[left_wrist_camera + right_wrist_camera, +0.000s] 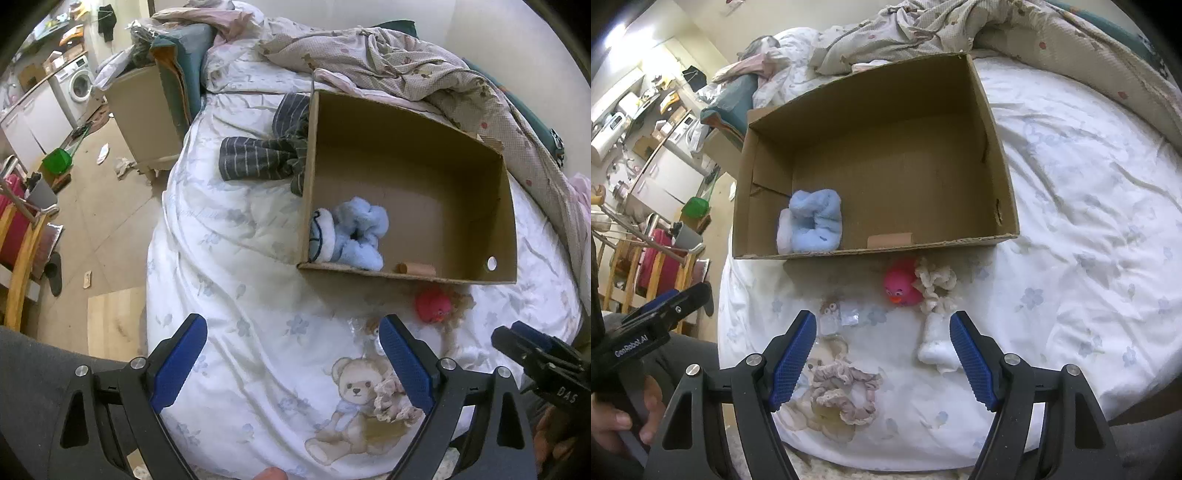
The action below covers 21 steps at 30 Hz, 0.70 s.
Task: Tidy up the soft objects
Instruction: 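Lower the left gripper onto the beige scrunchie and close it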
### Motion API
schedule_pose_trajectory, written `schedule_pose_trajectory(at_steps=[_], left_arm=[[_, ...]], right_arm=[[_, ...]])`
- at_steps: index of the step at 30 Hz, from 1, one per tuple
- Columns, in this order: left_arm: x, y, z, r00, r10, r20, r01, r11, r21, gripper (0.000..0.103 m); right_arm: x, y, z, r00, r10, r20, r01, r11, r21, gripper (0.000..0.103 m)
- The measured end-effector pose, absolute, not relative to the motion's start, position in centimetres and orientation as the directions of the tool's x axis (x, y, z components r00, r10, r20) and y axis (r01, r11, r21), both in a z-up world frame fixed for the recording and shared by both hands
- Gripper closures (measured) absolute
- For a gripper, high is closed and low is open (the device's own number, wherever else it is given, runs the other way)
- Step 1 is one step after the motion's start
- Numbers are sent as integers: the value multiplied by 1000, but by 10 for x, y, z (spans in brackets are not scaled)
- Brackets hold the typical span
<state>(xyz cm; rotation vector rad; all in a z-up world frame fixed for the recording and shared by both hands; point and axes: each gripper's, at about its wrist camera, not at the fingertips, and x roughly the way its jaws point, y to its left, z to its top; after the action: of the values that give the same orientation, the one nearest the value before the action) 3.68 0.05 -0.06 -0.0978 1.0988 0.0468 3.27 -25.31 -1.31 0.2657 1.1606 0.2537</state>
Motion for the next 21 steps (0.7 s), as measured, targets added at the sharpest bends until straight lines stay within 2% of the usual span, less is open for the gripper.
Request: schedule_pose_trajectory(at_steps=[21], left_arm=[[20, 18, -21, 405, 21, -914, -172, 984, -53, 9]], right_arm=[[18, -273, -12, 414, 307, -857, 3, 941, 339, 24]])
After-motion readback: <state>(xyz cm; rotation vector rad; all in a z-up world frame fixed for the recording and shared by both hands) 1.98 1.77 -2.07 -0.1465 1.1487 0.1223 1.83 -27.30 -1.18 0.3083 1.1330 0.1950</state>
